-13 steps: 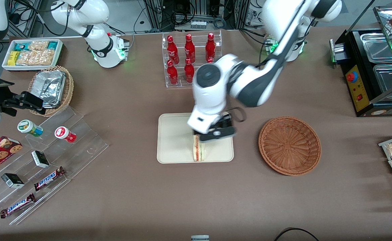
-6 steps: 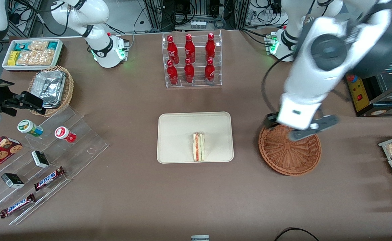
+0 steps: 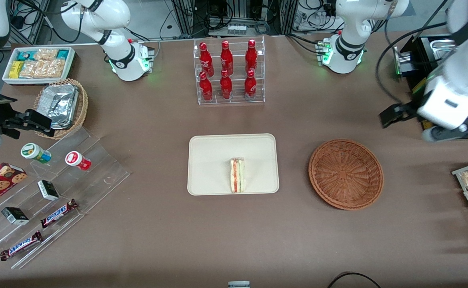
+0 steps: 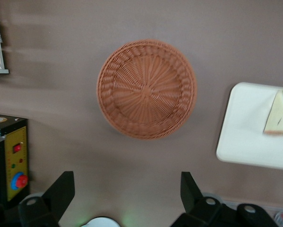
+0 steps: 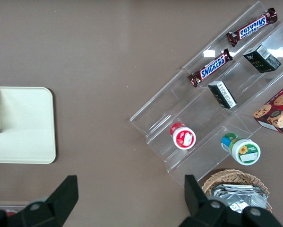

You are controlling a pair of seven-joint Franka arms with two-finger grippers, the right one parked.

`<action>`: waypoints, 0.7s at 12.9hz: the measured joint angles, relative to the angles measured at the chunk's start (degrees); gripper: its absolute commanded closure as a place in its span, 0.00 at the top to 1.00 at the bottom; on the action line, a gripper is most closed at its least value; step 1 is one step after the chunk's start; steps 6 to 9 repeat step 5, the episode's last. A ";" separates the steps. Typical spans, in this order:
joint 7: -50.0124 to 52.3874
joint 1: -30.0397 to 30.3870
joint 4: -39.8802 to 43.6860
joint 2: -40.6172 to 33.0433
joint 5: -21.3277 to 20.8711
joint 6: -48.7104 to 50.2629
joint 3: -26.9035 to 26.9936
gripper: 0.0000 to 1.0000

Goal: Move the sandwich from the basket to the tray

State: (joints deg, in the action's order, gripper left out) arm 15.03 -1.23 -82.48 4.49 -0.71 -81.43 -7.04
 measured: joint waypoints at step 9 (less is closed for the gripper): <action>-12.71 0.57 -10.24 -10.11 2.59 -0.09 6.49 0.99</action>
